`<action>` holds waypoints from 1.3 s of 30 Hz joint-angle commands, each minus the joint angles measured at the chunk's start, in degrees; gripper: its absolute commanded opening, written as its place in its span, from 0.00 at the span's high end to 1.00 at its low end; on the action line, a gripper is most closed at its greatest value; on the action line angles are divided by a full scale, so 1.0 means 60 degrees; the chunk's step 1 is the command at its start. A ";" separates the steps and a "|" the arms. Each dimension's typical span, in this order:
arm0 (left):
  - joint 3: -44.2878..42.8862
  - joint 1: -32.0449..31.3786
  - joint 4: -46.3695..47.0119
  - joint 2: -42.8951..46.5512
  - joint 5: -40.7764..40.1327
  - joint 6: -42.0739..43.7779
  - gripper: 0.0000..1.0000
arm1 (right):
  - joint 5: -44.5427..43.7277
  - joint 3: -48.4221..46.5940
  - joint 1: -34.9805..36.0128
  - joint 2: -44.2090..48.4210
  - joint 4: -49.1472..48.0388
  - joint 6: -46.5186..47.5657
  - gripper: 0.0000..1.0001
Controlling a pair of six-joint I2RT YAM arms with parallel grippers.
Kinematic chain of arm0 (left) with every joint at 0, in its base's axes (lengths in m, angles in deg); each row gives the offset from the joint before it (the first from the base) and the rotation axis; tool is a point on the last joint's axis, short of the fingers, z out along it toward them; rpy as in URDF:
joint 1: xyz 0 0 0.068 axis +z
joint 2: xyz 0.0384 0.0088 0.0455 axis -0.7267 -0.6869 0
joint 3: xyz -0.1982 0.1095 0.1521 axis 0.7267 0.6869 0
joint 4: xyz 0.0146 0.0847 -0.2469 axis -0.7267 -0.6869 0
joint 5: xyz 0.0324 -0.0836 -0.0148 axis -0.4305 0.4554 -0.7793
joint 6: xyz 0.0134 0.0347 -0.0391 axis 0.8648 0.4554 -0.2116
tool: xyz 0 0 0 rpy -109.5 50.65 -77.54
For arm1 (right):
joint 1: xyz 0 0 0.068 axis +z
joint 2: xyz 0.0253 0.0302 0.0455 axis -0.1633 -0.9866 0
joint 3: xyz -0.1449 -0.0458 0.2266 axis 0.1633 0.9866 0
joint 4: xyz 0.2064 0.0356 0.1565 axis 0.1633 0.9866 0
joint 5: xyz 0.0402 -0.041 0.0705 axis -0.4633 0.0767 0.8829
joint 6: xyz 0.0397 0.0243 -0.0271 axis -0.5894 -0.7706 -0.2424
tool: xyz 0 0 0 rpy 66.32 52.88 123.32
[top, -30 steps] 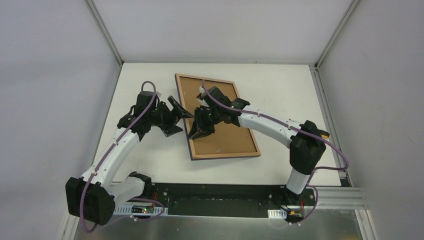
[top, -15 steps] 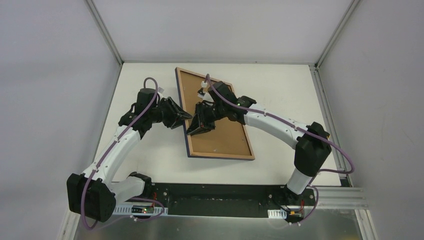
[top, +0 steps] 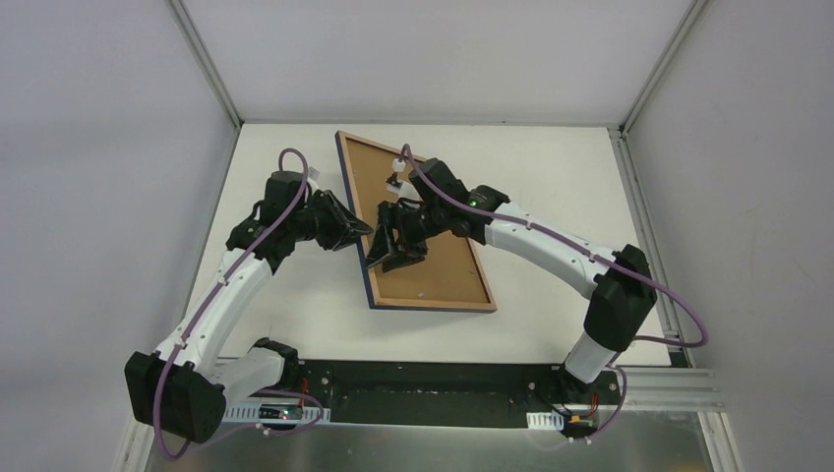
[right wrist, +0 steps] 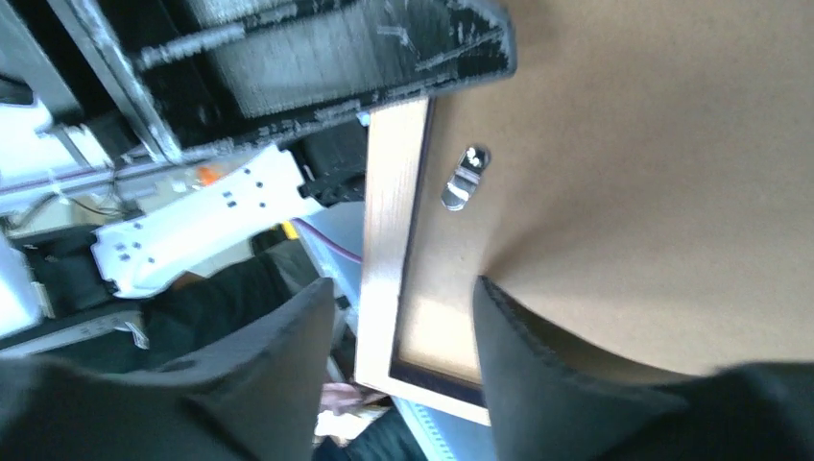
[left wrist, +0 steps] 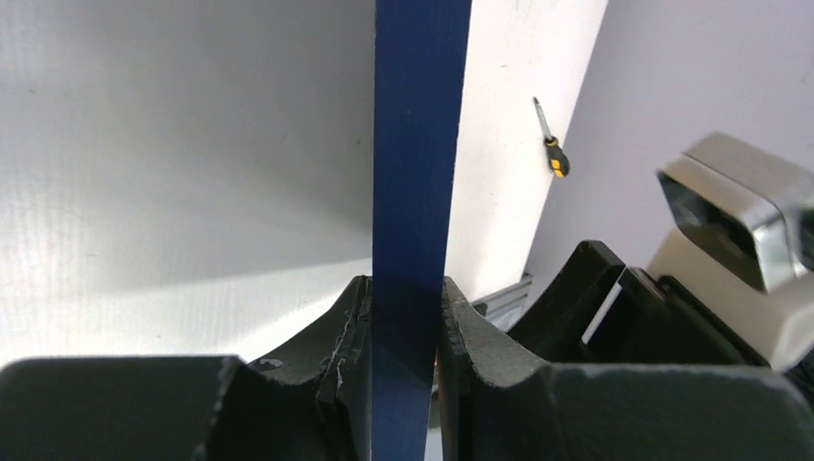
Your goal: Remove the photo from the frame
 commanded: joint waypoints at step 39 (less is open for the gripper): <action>-0.3580 0.0062 -0.4053 -0.0782 -0.3063 -0.0499 1.00 | -1.1264 -0.8008 0.4374 -0.2291 0.7348 0.2687 0.16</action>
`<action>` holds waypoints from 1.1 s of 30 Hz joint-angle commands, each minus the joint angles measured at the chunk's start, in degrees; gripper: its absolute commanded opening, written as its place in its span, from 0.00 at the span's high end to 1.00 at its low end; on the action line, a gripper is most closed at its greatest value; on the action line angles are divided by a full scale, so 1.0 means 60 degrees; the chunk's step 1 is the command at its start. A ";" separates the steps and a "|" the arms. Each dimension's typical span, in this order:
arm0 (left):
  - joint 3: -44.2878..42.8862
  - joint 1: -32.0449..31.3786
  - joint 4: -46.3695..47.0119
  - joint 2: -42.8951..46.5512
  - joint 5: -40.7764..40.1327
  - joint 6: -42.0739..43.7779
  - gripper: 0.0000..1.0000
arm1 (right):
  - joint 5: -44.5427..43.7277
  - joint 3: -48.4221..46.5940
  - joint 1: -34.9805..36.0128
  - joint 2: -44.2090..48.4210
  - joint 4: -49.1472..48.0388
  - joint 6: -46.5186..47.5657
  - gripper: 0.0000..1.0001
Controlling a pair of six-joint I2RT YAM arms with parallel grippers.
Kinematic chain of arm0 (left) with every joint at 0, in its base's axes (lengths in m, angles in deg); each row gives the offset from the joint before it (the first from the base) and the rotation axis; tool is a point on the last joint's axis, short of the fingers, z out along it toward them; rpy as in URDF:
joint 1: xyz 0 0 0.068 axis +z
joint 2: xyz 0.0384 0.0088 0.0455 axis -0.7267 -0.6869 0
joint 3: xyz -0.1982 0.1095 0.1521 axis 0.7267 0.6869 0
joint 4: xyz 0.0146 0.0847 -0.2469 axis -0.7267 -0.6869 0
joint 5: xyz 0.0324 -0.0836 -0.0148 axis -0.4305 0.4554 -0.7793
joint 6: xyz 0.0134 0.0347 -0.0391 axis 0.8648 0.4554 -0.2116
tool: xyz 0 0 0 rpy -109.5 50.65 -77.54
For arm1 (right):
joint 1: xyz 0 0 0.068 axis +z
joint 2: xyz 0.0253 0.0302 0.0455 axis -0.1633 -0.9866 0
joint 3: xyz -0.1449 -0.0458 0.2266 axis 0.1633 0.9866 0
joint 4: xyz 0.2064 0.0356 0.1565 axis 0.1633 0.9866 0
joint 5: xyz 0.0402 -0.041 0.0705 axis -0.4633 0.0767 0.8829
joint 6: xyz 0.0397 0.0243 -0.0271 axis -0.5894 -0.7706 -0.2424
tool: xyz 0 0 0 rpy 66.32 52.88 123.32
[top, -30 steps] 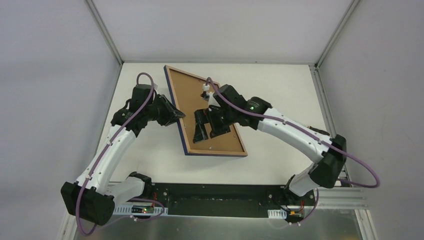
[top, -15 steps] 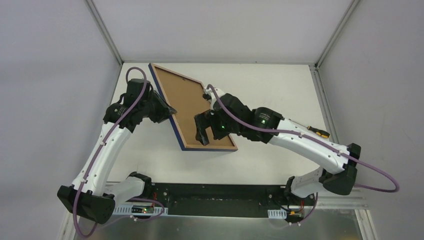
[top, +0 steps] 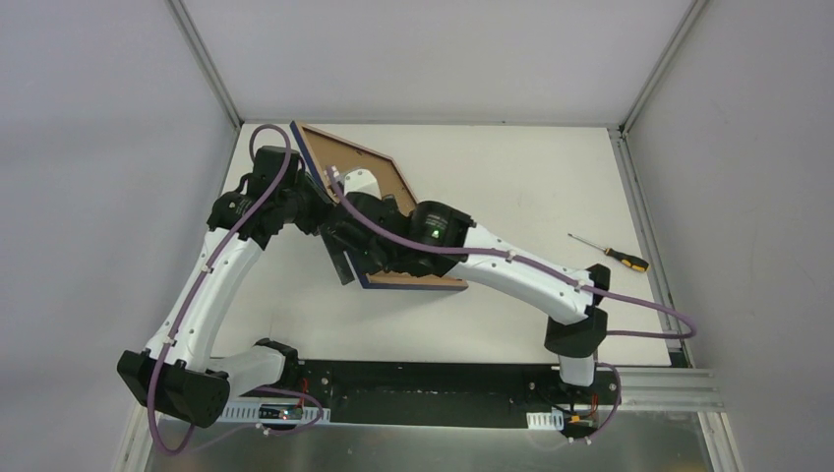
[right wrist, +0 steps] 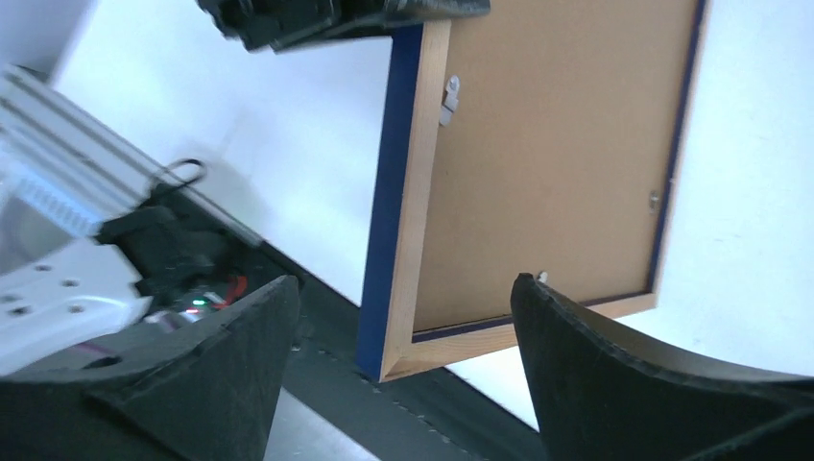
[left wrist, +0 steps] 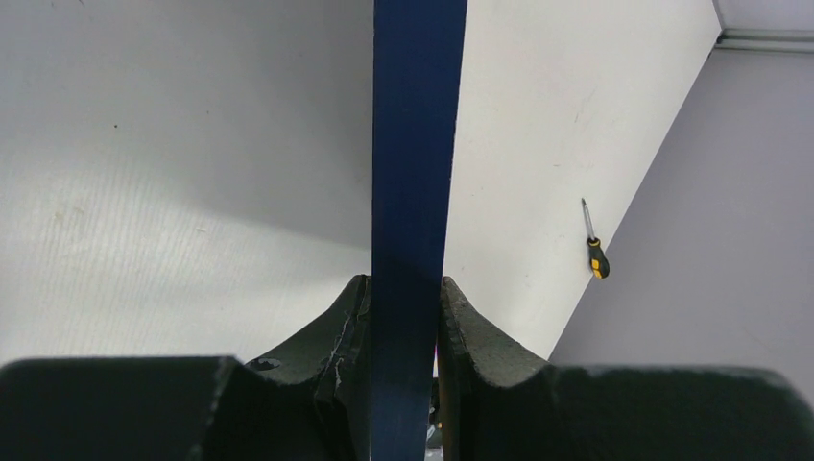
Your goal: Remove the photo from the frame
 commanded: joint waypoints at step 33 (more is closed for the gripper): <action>-0.0298 0.0050 -0.0764 -0.0405 0.1035 -0.1536 1.00 | -0.5517 0.0026 0.1014 -0.2406 0.0073 0.2932 0.61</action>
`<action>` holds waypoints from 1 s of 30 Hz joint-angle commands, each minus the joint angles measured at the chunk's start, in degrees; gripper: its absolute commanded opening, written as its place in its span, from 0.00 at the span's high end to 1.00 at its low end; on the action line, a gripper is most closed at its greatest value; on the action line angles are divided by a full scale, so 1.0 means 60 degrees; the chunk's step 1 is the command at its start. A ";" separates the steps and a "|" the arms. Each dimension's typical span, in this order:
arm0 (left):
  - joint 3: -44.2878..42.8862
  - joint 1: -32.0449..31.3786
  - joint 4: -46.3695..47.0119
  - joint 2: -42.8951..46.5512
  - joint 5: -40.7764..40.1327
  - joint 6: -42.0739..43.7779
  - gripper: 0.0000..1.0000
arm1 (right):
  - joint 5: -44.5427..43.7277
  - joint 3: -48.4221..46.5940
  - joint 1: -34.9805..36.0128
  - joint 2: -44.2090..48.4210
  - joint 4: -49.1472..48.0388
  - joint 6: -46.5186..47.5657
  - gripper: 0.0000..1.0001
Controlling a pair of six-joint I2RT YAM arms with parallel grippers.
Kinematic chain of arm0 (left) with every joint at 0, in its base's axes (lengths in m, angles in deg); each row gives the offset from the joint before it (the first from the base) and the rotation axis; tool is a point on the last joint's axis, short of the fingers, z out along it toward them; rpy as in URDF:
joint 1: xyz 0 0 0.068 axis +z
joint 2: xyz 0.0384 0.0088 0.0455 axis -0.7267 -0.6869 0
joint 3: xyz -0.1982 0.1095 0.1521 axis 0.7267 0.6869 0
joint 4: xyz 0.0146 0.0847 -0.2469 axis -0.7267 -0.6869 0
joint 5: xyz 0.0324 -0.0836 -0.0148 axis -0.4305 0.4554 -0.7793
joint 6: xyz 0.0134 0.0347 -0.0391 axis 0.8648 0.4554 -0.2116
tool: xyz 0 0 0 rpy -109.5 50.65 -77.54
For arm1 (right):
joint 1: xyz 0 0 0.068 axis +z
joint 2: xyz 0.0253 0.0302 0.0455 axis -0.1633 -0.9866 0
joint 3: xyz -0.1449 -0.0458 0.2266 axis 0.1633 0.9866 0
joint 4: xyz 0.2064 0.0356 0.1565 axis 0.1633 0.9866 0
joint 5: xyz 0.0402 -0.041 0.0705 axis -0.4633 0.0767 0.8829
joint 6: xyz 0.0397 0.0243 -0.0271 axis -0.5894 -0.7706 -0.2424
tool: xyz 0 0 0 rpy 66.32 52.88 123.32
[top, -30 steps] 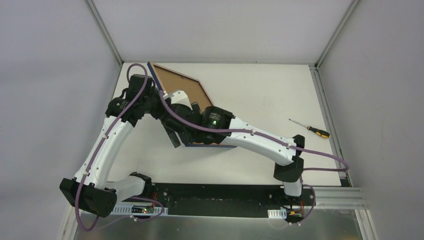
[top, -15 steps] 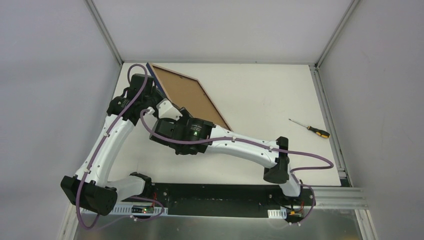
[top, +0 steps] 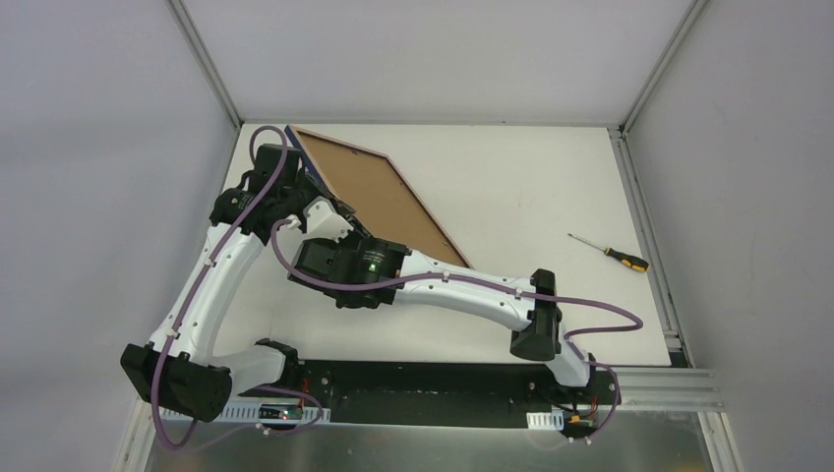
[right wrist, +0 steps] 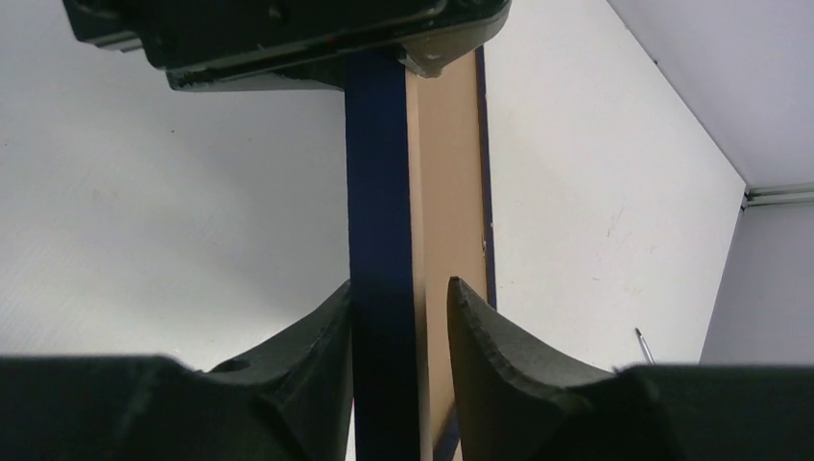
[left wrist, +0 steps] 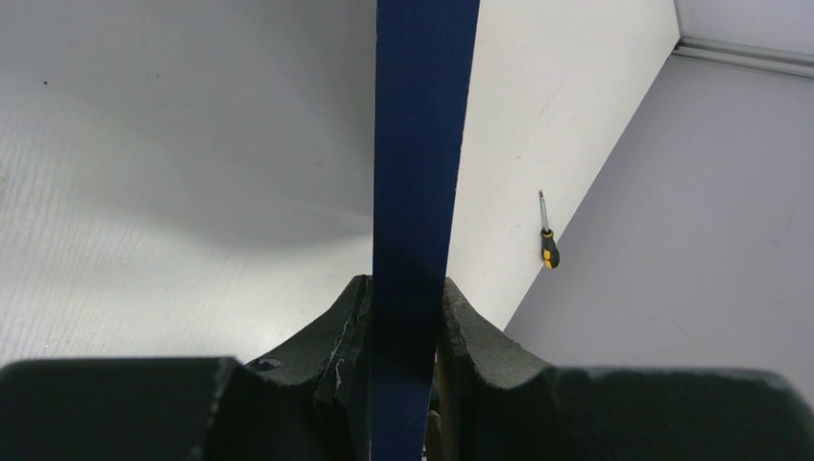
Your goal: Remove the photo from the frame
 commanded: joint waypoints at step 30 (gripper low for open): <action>-0.4595 0.0911 -0.4200 0.1028 -0.4677 0.1781 0.01 | 0.2544 -0.0392 -0.0476 0.1826 -0.0034 -0.0321 1.00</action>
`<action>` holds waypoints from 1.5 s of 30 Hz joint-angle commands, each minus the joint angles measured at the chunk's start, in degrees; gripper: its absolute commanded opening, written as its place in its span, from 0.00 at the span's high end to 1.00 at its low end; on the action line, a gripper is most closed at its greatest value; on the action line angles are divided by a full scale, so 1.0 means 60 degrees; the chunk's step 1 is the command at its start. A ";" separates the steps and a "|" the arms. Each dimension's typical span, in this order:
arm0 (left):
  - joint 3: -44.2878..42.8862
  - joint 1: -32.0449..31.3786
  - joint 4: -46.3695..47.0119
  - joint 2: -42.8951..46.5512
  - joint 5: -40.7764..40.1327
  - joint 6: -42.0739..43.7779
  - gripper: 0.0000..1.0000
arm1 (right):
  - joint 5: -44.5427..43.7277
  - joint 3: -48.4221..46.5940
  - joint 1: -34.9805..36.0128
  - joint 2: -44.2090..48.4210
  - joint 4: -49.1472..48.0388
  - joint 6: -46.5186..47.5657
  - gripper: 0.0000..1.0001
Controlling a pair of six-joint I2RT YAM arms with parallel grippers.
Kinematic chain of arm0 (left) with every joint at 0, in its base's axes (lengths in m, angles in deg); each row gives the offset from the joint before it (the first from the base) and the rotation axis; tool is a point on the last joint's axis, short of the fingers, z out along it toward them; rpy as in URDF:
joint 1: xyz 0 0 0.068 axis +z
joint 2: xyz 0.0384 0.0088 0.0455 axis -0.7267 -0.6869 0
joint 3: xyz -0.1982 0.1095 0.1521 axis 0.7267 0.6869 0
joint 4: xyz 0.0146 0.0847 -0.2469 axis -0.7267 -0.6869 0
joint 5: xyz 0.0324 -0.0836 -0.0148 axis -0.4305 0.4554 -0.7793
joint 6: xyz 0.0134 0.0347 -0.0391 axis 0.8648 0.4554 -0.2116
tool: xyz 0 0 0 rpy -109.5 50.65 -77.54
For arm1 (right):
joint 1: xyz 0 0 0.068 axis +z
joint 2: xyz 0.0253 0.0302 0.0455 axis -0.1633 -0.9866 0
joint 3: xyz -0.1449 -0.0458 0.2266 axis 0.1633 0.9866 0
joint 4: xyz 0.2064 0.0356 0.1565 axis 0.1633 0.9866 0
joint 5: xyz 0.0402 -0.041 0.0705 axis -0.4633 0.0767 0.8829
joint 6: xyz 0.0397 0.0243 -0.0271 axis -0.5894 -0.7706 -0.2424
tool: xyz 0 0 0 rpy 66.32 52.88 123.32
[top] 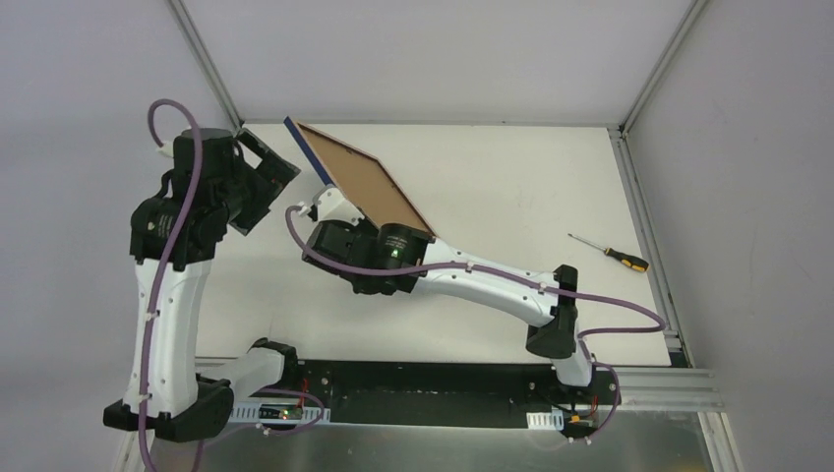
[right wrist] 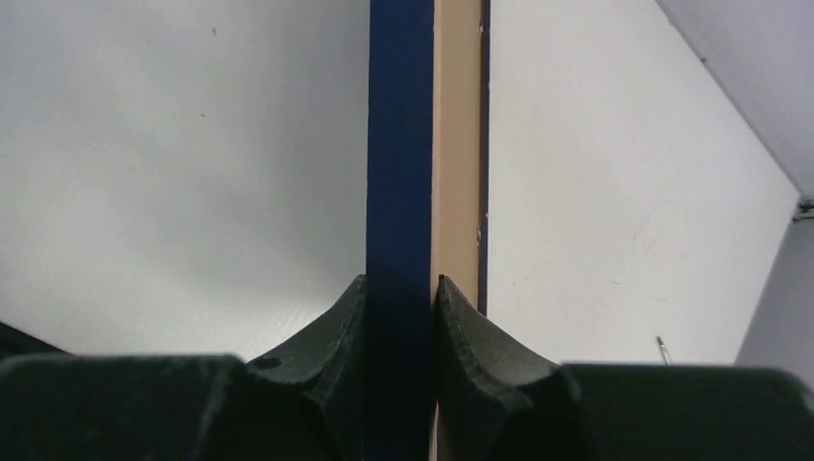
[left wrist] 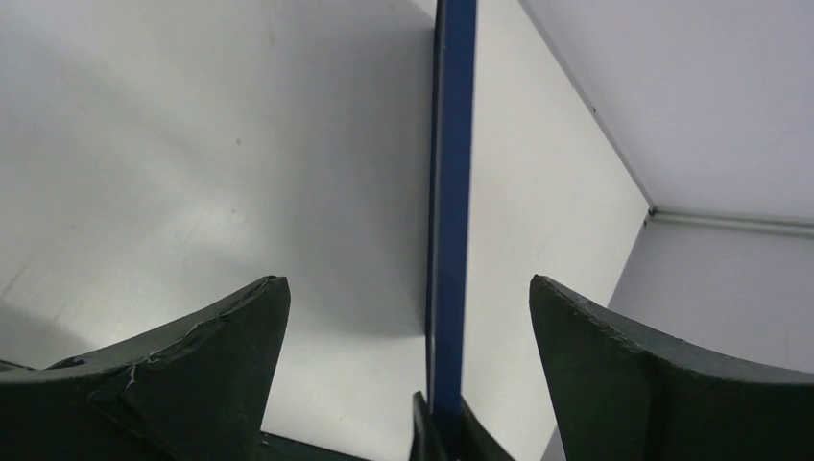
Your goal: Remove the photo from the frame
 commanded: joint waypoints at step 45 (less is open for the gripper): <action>0.1762 0.0044 -0.1196 0.0890 0.0930 0.0412 0.05 | 1.1001 0.9719 -0.8683 0.0650 -1.1948 -0.6916 1.00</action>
